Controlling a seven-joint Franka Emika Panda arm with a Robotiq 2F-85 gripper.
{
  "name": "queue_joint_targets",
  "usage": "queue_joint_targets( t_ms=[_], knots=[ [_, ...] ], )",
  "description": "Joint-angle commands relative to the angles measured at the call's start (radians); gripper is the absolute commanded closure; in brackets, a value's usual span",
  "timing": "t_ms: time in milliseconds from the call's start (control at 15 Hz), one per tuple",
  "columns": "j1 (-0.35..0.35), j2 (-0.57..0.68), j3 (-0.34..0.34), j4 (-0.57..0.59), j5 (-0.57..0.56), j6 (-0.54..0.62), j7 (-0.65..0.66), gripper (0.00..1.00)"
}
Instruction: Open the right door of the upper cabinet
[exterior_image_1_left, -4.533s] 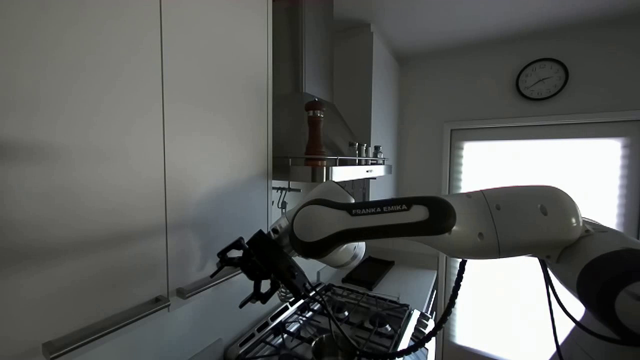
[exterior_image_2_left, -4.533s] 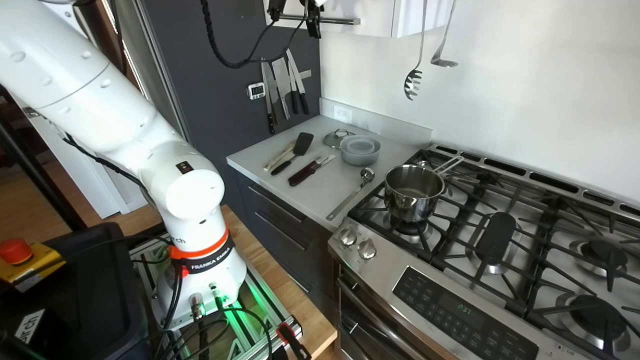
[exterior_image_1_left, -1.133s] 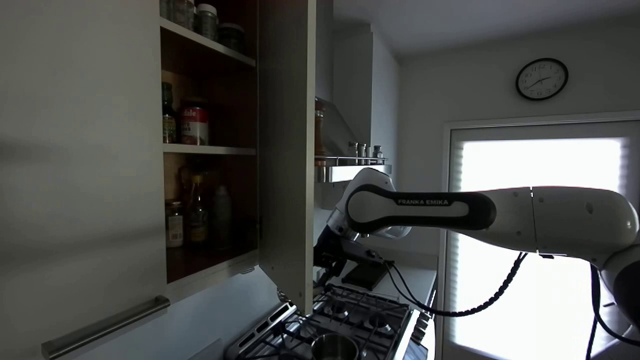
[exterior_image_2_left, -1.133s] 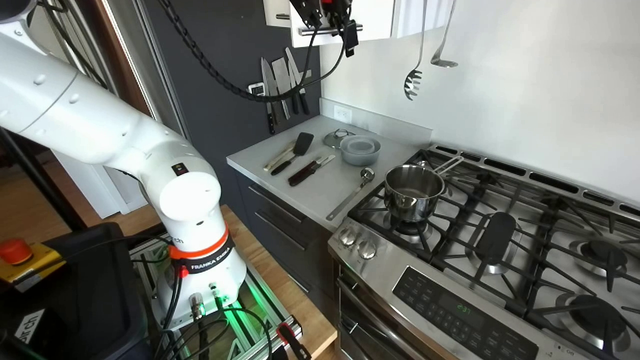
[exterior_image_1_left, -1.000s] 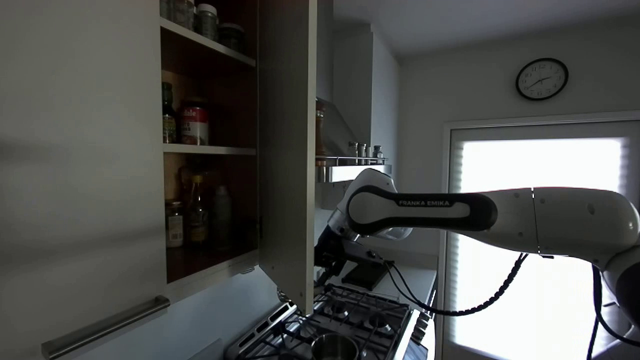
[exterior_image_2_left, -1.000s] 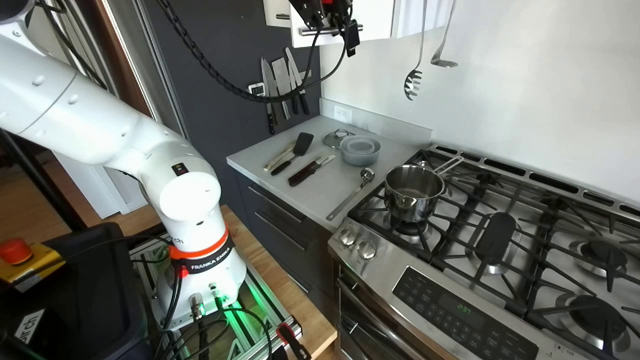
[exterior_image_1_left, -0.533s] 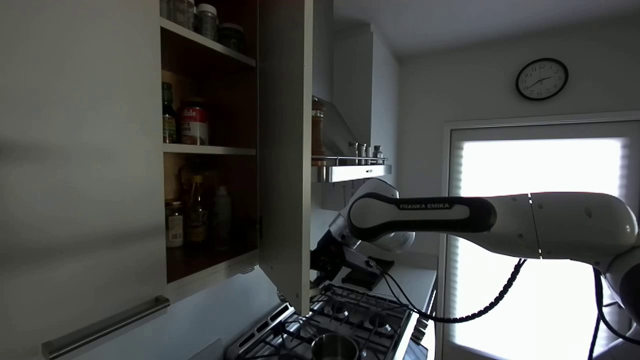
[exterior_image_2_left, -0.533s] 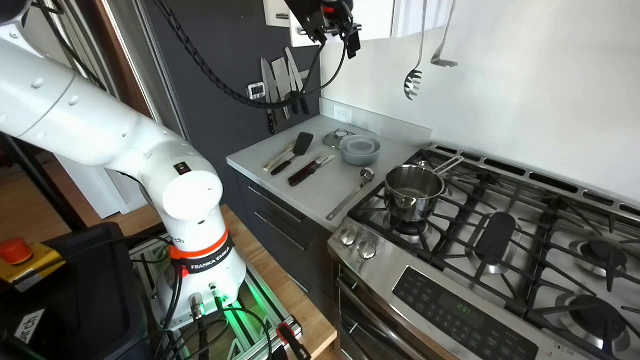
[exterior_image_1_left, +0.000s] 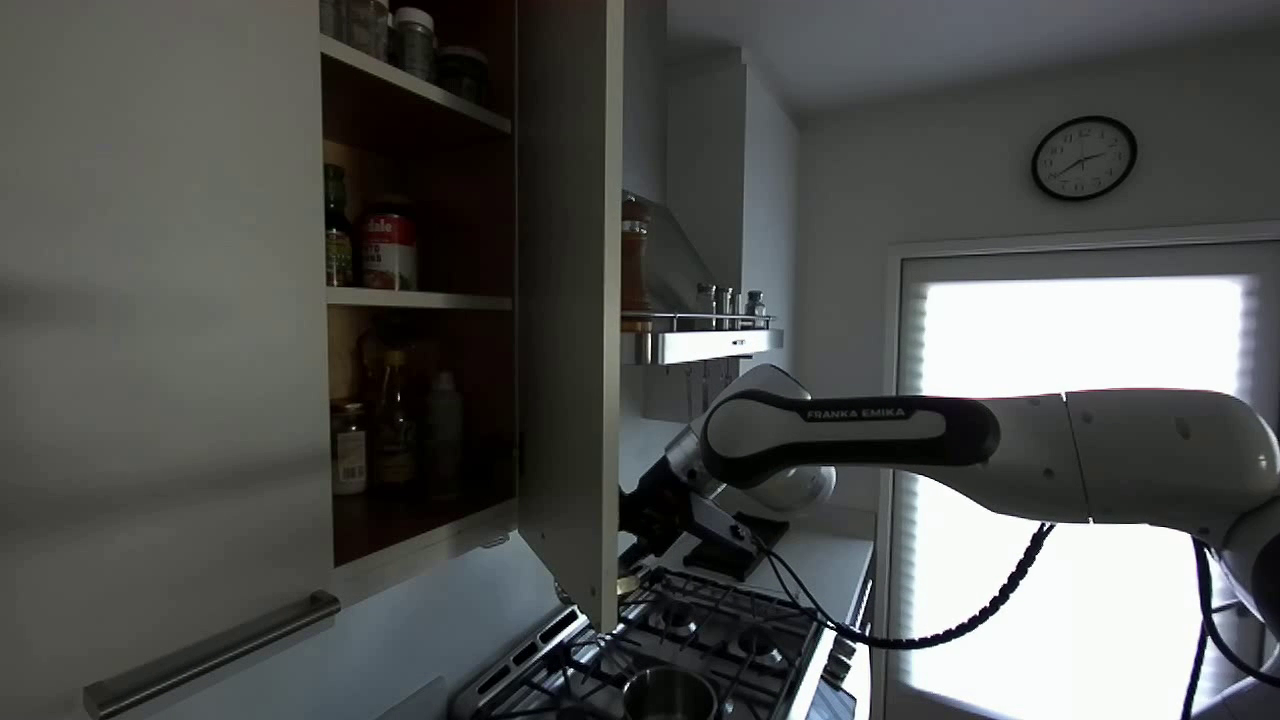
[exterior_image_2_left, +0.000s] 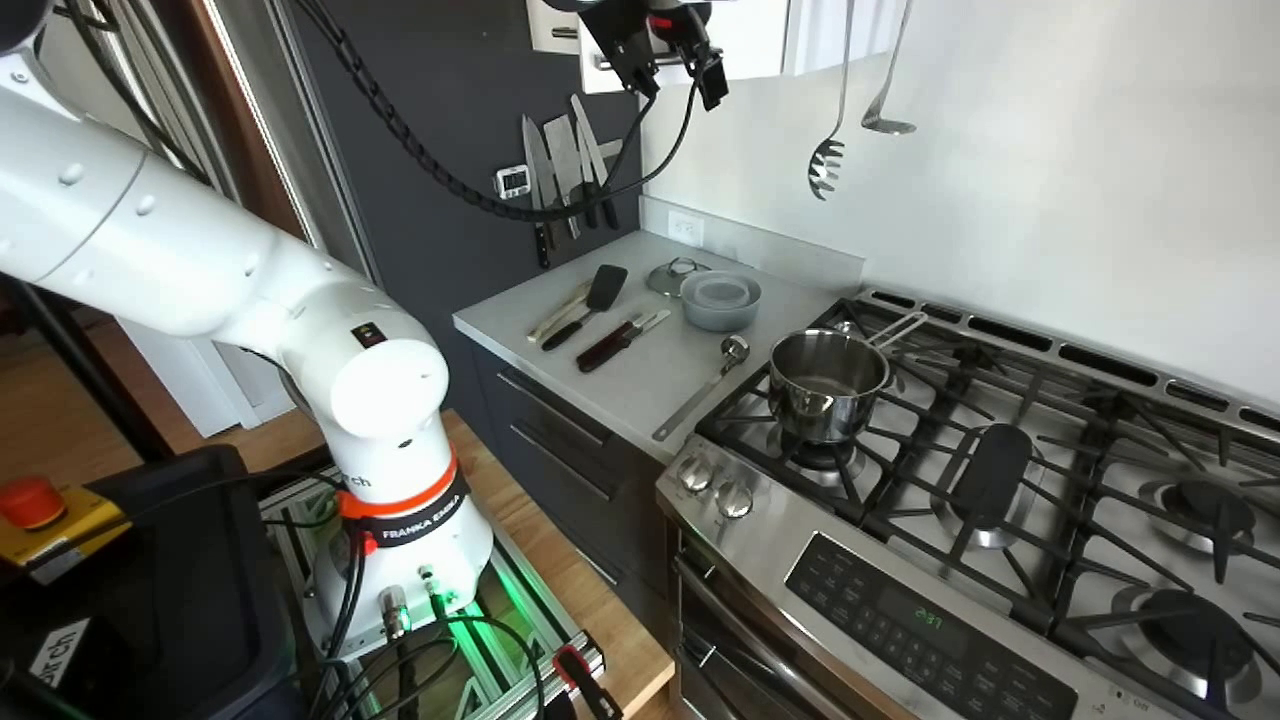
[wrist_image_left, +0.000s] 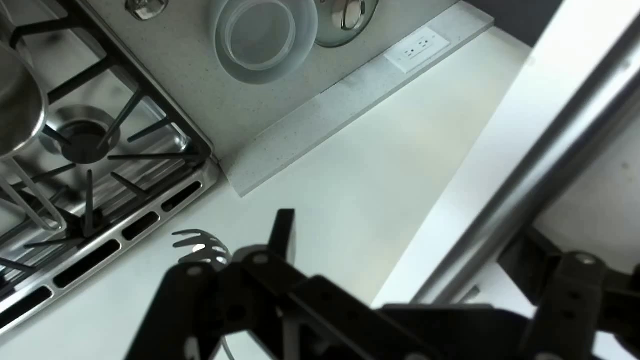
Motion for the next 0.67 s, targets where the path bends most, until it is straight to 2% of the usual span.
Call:
queue_joint_targets(
  t_ms=[0,333,467,533,600],
  knots=[
    [0.021,-0.069,-0.018,-0.043,0.019,0.048,-0.024,0.00],
    [-0.014,-0.166,-0.010,-0.095,-0.043,0.029,-0.009,0.00],
    [-0.007,-0.196,-0.010,-0.123,-0.026,0.070,-0.002,0.00],
    [0.000,-0.133,-0.014,-0.061,-0.036,0.040,0.004,0.00],
    [0.000,-0.143,-0.014,-0.068,-0.036,0.042,0.005,0.00]
  ],
)
